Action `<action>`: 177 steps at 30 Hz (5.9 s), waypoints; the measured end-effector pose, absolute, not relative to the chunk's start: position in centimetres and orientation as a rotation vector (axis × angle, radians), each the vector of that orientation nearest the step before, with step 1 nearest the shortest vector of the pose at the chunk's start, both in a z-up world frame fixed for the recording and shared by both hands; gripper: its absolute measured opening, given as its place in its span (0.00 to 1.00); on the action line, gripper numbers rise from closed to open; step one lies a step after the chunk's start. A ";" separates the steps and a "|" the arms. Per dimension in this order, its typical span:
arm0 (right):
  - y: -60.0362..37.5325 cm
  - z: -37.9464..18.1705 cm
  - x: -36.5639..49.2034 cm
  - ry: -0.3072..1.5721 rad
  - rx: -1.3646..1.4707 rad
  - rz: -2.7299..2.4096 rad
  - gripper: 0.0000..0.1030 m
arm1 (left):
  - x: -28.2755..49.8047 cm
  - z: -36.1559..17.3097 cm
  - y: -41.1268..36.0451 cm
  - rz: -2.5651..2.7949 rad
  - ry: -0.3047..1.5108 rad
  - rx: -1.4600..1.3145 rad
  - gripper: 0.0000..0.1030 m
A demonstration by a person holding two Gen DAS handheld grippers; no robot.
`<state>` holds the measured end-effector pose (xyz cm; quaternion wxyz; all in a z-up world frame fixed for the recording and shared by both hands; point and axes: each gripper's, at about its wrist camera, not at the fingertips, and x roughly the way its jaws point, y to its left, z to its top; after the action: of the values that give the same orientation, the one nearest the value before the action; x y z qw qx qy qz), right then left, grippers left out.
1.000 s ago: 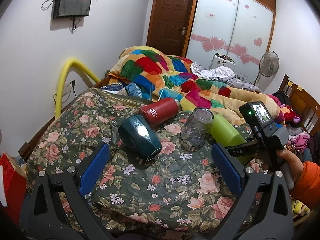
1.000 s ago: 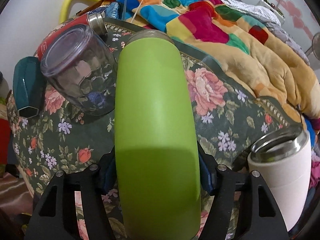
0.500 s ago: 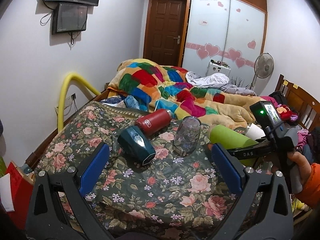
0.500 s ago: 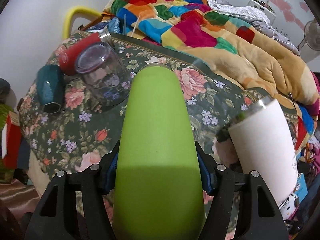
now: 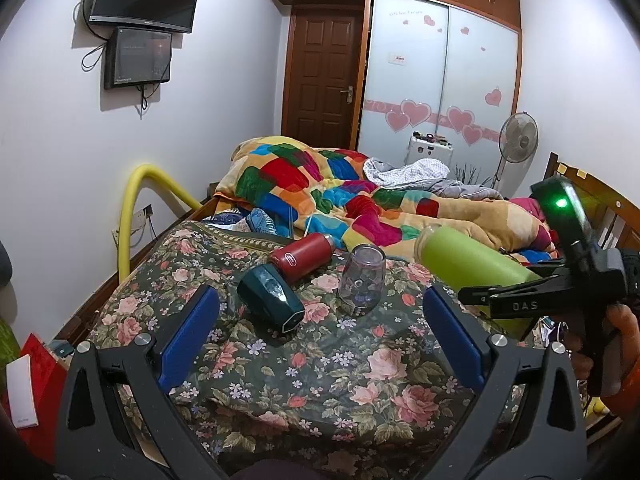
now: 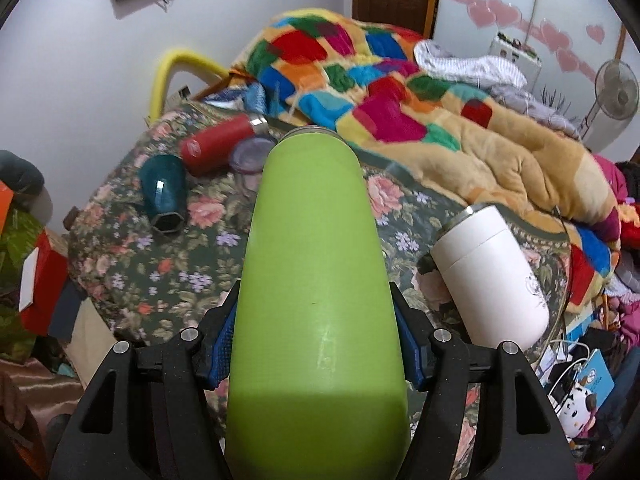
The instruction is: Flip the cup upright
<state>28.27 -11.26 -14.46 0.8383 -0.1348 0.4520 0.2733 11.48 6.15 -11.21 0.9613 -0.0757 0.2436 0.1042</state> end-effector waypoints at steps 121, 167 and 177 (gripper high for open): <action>-22.1 -14.6 19.9 0.746 -0.057 0.404 0.68 | 27.3 -16.8 -6.6 -0.115 0.927 0.091 0.61; -22.0 -0.6 6.8 0.237 0.035 0.436 0.68 | 2.7 0.8 -2.2 -0.065 0.228 0.039 0.82; -21.8 0.6 3.4 0.098 0.083 0.411 0.82 | -1.5 1.3 -1.5 -0.008 0.124 -0.008 0.99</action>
<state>3.42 -21.81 0.57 0.9769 0.0413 0.0484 0.2041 -1.45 -1.47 1.34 0.9981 -0.0041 0.0617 -0.0038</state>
